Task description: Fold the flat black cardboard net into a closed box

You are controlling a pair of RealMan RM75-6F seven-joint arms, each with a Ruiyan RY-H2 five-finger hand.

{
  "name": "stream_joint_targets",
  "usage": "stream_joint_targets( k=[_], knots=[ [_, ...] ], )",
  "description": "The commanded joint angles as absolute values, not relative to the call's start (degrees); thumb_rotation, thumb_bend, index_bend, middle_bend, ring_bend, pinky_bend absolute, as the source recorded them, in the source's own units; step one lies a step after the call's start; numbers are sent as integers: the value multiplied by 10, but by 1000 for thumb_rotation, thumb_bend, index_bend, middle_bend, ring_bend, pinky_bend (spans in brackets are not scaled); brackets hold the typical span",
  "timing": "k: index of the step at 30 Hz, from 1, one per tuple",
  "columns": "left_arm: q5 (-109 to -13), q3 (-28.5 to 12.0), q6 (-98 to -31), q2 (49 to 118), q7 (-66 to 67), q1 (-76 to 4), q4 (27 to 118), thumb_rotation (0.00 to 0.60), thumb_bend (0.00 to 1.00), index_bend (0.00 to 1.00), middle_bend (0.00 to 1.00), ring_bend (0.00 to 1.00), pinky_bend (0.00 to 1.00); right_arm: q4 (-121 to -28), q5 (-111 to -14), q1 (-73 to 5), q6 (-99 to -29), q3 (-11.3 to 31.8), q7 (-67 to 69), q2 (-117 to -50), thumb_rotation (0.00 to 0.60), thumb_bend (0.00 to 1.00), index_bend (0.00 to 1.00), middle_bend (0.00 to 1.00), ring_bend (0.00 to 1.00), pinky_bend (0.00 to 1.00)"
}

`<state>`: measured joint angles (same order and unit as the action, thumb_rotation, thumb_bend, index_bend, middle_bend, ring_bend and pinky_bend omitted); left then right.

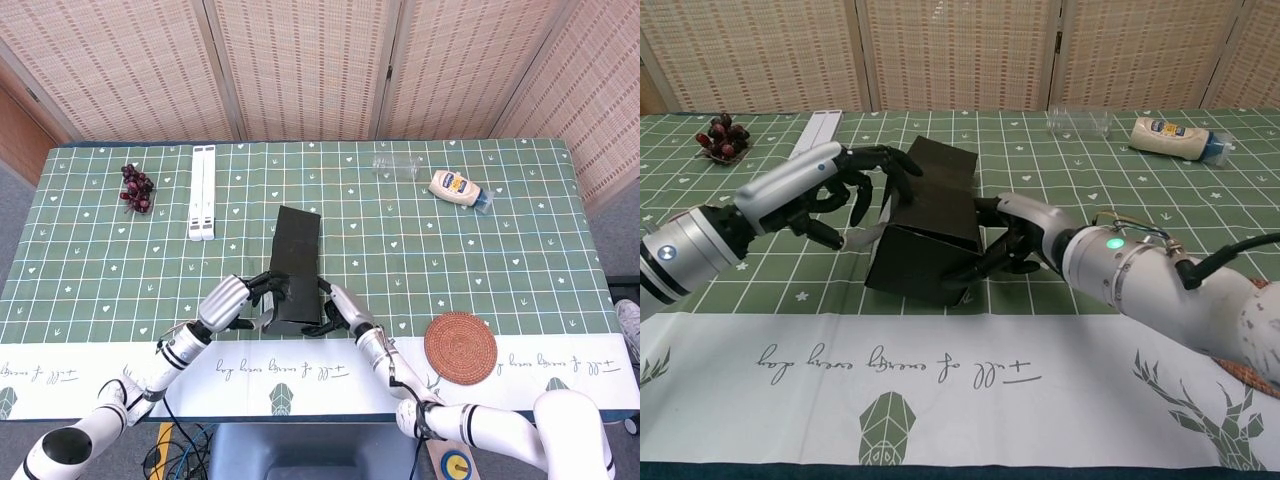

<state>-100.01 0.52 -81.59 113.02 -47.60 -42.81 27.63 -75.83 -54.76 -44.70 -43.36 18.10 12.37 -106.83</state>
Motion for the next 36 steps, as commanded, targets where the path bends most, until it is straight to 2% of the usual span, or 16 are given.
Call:
stream_joint_targets(
  k=[1, 11, 25, 36],
  knots=[
    [-1008, 18, -821, 1136, -473, -432, 257, 600, 137, 395, 249, 648, 992, -758, -550, -448, -431, 180, 120, -1067, 600, 372, 306, 477, 870, 1000],
    [-1027, 52, -833, 1140, -460, -436, 212, 600, 137, 398, 255, 649, 992, -761, -551, -451, -429, 176, 97, -1061, 600, 371, 306, 477, 870, 1000],
    [-1005, 56, -839, 1126, -468, -412, 200, 600, 137, 398, 255, 649, 992, -766, -551, -448, -424, 176, 96, -1056, 600, 372, 306, 477, 870, 1000],
    [-1024, 83, -860, 1117, -453, -405, 191, 600, 136, 409, 274, 651, 992, -765, -549, -446, -424, 177, 97, -1056, 600, 372, 306, 477, 870, 1000]
  ],
)
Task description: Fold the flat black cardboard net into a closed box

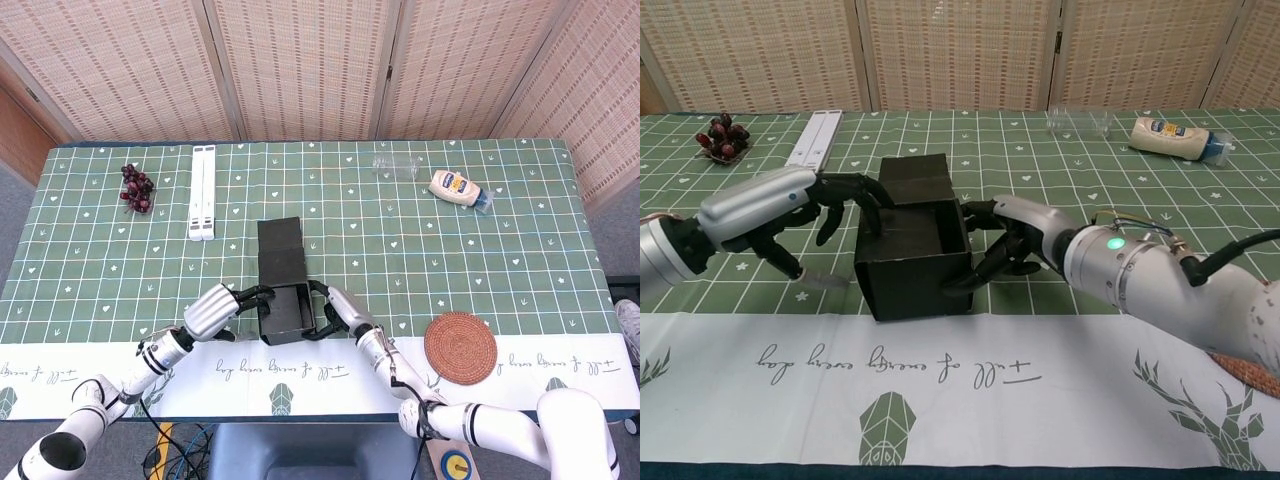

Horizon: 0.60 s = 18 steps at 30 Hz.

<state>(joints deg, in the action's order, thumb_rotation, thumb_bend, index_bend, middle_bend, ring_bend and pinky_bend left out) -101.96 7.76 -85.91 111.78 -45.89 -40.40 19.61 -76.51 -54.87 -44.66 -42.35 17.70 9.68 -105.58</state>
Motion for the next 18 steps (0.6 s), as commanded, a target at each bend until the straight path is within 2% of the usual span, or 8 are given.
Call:
stream_joint_targets(
  k=[1, 18],
  knots=[
    [-1026, 85, -859, 1117, -451, -405, 190, 600, 137, 411, 277, 651, 992, -765, -551, -446, -424, 176, 96, -1056, 600, 372, 306, 477, 870, 1000],
    [-1034, 101, -857, 1117, -445, -414, 185, 600, 137, 498, 375, 660, 992, -766, -591, -434, -434, 165, 115, -1056, 600, 372, 306, 477, 870, 1000]
  ],
)
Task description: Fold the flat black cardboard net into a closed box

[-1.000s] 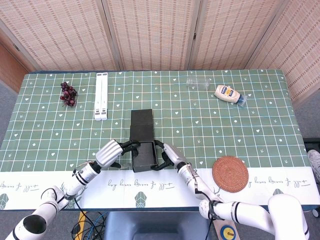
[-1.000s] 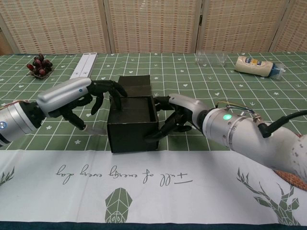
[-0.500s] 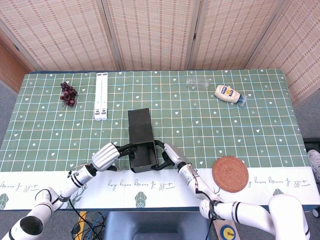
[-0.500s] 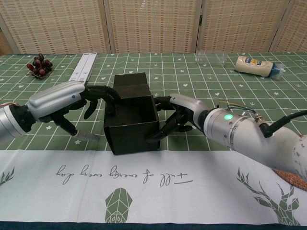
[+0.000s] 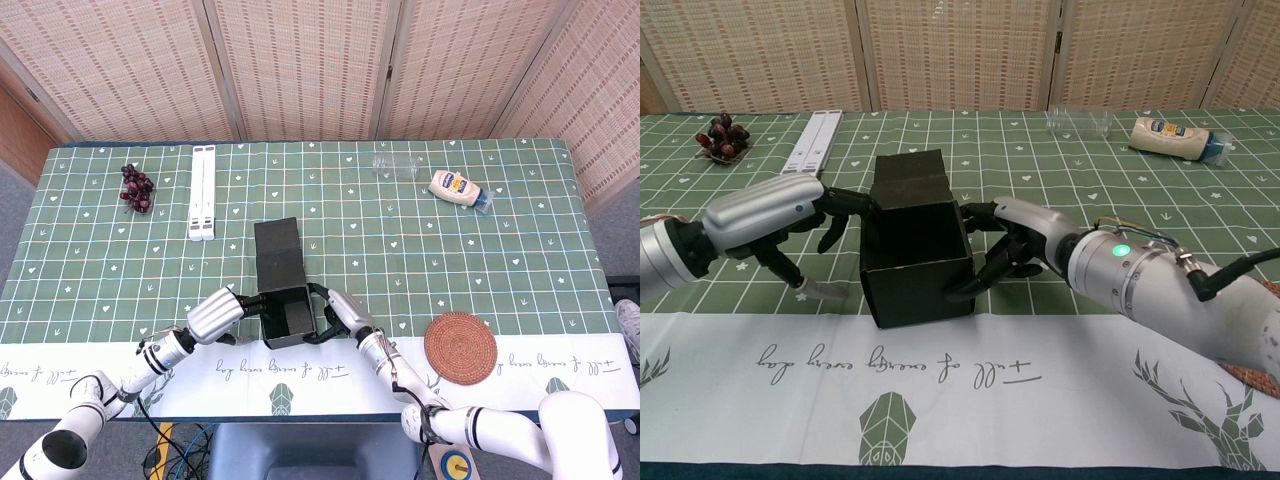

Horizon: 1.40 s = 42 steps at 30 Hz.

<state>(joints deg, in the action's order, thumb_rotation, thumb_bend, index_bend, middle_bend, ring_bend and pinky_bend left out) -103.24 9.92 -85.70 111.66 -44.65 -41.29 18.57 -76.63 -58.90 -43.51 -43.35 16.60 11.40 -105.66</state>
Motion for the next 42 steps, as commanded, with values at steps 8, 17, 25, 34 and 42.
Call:
stream_joint_targets(
  k=[8, 17, 25, 34, 42],
  knots=[
    [-1041, 109, -861, 1124, -441, -421, 178, 600, 137, 538, 412, 678, 992, -770, -604, -429, -435, 158, 119, -1055, 600, 380, 306, 477, 870, 1000],
    [-1053, 120, -865, 1128, -420, -434, 167, 600, 137, 591, 458, 679, 992, -781, -617, -423, -439, 153, 126, -1051, 600, 383, 306, 477, 870, 1000],
    [-1050, 119, -868, 1128, -416, -436, 165, 600, 137, 649, 523, 687, 992, -784, -625, -417, -445, 150, 132, -1048, 600, 387, 306, 477, 870, 1000],
    [-1046, 120, -873, 1130, -418, -428, 164, 600, 137, 655, 549, 694, 984, -784, -632, -413, -445, 148, 139, -1048, 600, 387, 306, 477, 870, 1000],
    [-1047, 123, -871, 1133, -417, -425, 163, 600, 137, 656, 549, 695, 984, -786, -633, -411, -448, 148, 139, -1049, 600, 388, 306, 477, 870, 1000]
  ],
)
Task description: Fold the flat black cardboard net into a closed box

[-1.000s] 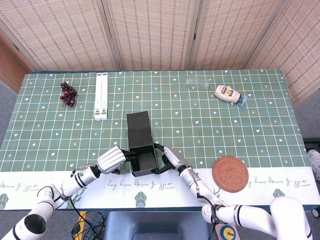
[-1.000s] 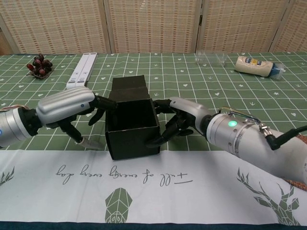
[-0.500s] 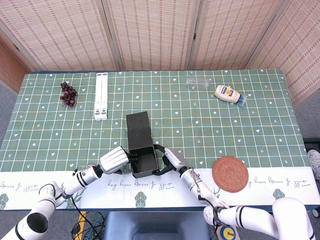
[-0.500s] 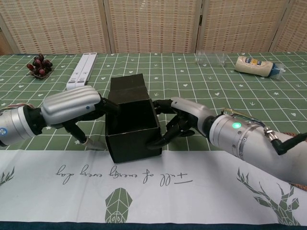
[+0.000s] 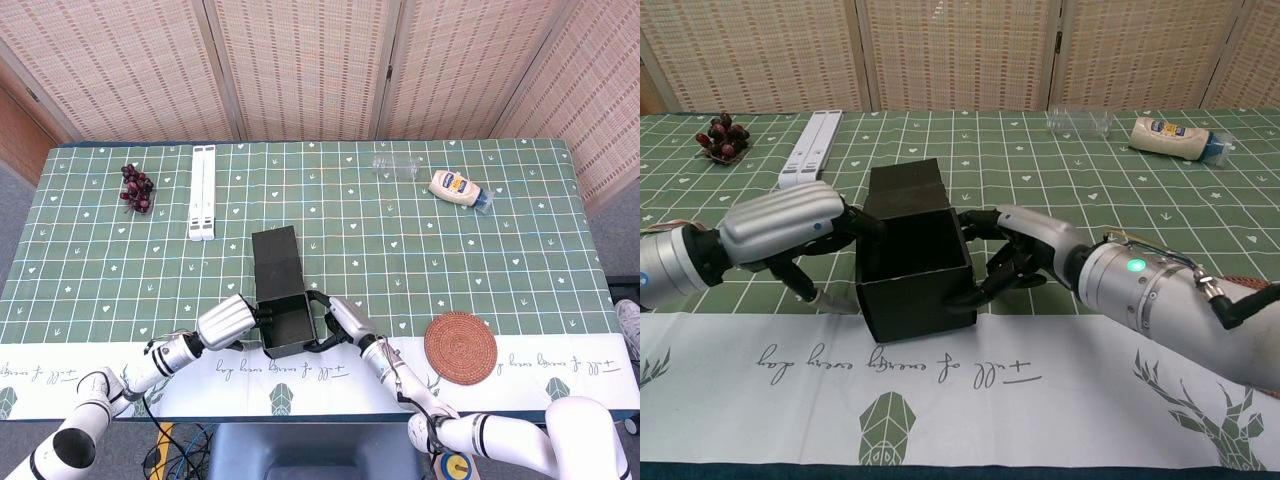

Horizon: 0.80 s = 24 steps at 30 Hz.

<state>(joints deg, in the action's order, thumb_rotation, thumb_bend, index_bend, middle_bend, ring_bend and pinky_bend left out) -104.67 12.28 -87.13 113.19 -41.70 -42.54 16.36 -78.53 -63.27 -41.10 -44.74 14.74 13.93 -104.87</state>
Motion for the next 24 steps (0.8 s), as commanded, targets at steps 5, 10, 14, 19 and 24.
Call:
stream_joint_targets(
  k=[5, 10, 14, 19, 24],
  knots=[
    [-1048, 127, -867, 1135, -418, -424, 162, 600, 137, 669, 557, 695, 984, -787, -632, -410, -448, 147, 137, -1050, 600, 390, 306, 477, 870, 1000],
    [-1047, 127, -869, 1135, -417, -422, 161, 600, 137, 685, 581, 698, 984, -787, -631, -410, -450, 148, 135, -1052, 600, 390, 306, 477, 870, 1000],
    [-1046, 126, -873, 1131, -417, -420, 163, 600, 137, 658, 581, 698, 984, -786, -628, -409, -450, 149, 135, -1052, 600, 390, 306, 477, 870, 1000],
    [-1045, 125, -877, 1123, -415, -419, 171, 600, 137, 519, 509, 696, 986, -786, -626, -408, -451, 152, 137, -1052, 600, 391, 306, 477, 870, 1000],
    [-1040, 120, -887, 1116, -411, -417, 180, 600, 137, 414, 380, 672, 985, -782, -622, -407, -455, 156, 136, -1054, 600, 394, 306, 477, 870, 1000]
  ],
)
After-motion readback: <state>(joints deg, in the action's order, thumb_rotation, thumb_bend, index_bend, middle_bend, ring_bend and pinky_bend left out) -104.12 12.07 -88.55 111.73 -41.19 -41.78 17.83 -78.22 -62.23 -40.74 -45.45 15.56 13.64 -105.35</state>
